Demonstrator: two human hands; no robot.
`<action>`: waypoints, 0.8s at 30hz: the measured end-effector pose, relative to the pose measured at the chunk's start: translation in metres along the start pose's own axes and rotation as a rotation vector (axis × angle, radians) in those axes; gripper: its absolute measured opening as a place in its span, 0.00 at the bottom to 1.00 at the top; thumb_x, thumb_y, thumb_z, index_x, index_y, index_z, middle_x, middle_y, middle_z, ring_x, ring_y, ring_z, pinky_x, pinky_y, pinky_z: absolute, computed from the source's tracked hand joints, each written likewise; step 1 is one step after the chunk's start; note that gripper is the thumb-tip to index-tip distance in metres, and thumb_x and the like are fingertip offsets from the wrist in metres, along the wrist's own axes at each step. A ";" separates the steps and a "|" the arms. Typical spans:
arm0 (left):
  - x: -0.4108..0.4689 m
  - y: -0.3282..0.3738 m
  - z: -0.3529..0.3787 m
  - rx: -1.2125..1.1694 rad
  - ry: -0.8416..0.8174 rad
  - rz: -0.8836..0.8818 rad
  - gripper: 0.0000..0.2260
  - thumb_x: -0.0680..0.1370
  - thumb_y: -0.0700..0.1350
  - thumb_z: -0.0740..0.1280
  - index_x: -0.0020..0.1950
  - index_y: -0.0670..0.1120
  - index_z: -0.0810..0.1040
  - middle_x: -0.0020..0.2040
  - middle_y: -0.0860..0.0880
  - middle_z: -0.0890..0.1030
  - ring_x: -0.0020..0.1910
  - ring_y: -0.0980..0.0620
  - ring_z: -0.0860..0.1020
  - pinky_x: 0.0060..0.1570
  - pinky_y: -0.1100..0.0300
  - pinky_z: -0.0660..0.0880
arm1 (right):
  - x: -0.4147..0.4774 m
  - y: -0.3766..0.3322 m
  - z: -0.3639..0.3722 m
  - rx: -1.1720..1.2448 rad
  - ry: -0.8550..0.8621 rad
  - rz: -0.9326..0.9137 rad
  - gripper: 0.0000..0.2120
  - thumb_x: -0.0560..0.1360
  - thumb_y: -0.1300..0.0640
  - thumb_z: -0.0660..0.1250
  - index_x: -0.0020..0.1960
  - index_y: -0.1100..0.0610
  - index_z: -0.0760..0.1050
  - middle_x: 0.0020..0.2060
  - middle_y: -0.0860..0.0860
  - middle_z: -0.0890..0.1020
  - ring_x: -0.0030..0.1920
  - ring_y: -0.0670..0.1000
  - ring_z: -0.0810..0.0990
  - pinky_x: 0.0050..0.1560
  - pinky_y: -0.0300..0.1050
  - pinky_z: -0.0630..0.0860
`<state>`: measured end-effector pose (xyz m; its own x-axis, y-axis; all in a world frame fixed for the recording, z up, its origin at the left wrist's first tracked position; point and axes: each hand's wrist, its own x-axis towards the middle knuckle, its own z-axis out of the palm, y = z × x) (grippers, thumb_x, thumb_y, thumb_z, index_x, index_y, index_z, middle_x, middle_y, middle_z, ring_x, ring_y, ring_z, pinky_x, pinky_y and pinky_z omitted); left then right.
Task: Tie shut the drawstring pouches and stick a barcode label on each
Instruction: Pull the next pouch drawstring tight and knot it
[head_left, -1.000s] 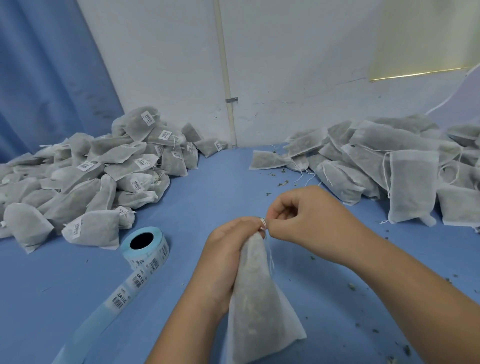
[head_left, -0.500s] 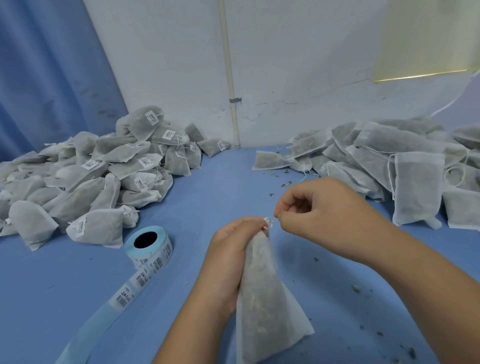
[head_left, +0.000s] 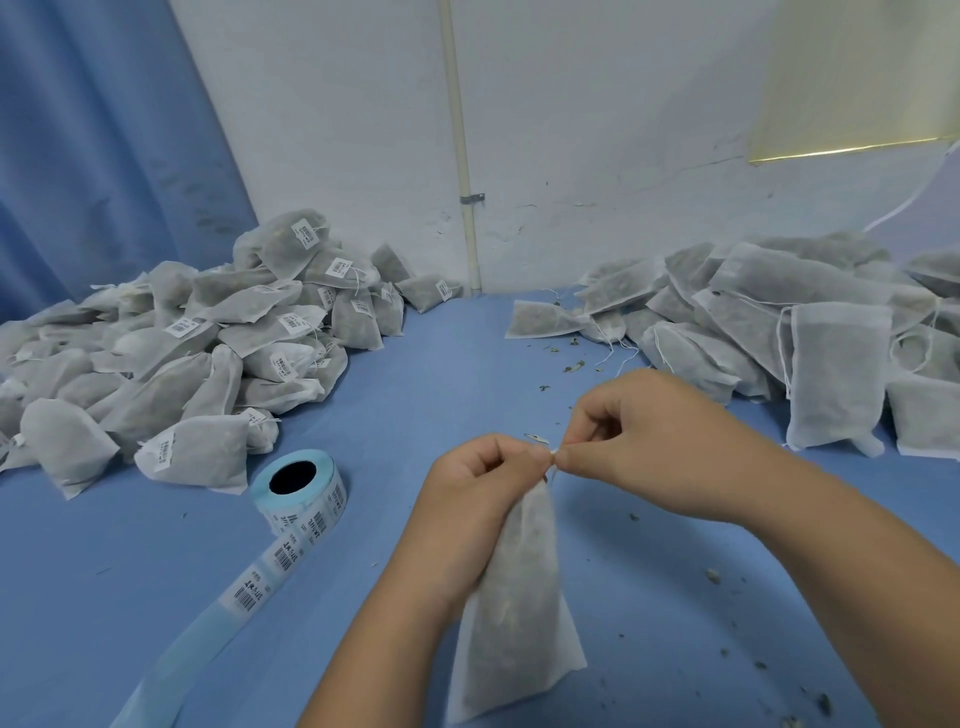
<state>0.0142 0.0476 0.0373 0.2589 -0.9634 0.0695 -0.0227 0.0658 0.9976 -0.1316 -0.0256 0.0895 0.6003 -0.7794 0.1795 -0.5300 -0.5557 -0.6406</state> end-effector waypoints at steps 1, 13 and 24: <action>0.000 0.000 -0.002 0.012 -0.006 0.010 0.06 0.68 0.51 0.69 0.32 0.51 0.81 0.30 0.59 0.78 0.29 0.62 0.74 0.35 0.64 0.68 | 0.000 0.001 -0.003 0.022 -0.018 0.006 0.08 0.69 0.52 0.72 0.33 0.53 0.79 0.24 0.38 0.77 0.25 0.40 0.72 0.24 0.31 0.67; 0.001 -0.001 -0.004 0.071 -0.021 0.130 0.06 0.68 0.54 0.70 0.34 0.55 0.81 0.32 0.60 0.78 0.32 0.61 0.73 0.39 0.64 0.69 | 0.003 0.001 0.002 1.070 -0.172 0.014 0.03 0.65 0.61 0.71 0.33 0.59 0.81 0.23 0.48 0.70 0.23 0.45 0.65 0.24 0.36 0.61; 0.009 -0.007 -0.011 0.324 0.230 0.274 0.10 0.76 0.45 0.70 0.35 0.55 0.77 0.24 0.59 0.69 0.23 0.60 0.63 0.25 0.68 0.61 | 0.007 0.008 -0.012 1.185 -0.495 0.328 0.04 0.63 0.58 0.64 0.31 0.57 0.71 0.27 0.47 0.59 0.26 0.46 0.54 0.26 0.38 0.51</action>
<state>0.0278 0.0414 0.0310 0.4070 -0.8371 0.3655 -0.4105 0.1899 0.8919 -0.1390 -0.0391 0.0949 0.8330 -0.5008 -0.2351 -0.0026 0.4215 -0.9068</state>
